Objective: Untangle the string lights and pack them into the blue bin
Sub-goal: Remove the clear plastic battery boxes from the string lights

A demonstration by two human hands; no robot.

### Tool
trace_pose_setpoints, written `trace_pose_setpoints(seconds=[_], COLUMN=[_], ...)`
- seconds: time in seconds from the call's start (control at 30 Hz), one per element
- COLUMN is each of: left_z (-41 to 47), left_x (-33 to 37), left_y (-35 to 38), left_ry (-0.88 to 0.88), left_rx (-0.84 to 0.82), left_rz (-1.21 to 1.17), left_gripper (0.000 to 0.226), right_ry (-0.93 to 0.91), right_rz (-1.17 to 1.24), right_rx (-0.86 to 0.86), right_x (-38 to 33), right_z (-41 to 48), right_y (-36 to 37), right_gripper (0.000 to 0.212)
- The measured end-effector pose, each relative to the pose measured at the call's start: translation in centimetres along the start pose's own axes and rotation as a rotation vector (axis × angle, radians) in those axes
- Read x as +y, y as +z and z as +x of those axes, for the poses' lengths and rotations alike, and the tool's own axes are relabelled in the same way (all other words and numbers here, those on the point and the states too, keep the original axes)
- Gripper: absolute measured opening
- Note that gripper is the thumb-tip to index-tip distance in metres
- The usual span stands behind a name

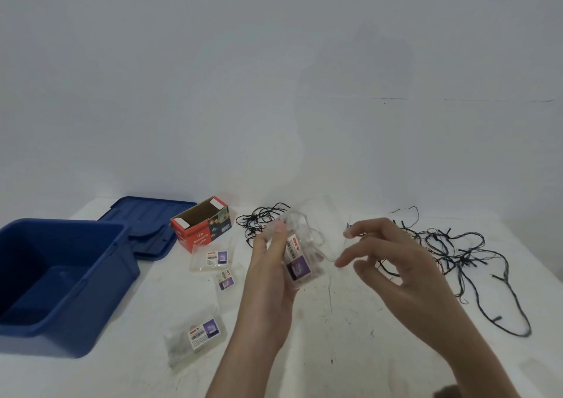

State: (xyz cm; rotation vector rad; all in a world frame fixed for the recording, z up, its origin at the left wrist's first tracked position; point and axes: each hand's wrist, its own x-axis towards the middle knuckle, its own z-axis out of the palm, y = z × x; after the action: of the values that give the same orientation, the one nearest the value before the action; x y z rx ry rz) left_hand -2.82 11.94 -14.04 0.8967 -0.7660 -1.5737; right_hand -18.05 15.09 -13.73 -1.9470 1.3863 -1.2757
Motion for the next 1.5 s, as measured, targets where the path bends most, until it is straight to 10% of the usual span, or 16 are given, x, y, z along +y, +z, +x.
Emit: trace_pose_setpoints(seconds=[0.43, 0.67, 1.13, 1.5], left_z=[-0.5, -0.6, -0.6, -0.8], left_x=[0.2, 0.0, 0.0, 0.0], left_y=[0.0, 0.4, 1.0, 0.7], left_ry=[-0.008, 0.044, 0.027, 0.039], left_rx=[0.003, -0.003, 0.023, 0.002], left_rz=[-0.03, 0.077, 0.099, 0.236], left_gripper=[0.03, 0.028, 0.027, 0.025], right_ry=[-0.045, 0.038, -0.252, -0.128], right_rz=[0.003, 0.108, -0.213, -0.234], right_rx=[0.045, 0.084, 0.473, 0.26], right_x=[0.3, 0.8, 0.2, 0.2], right_z=[0.4, 0.6, 0.1, 0.9], right_y=[0.4, 1.0, 2.8, 2.3], right_gripper=[0.023, 0.062, 0.033, 0.06])
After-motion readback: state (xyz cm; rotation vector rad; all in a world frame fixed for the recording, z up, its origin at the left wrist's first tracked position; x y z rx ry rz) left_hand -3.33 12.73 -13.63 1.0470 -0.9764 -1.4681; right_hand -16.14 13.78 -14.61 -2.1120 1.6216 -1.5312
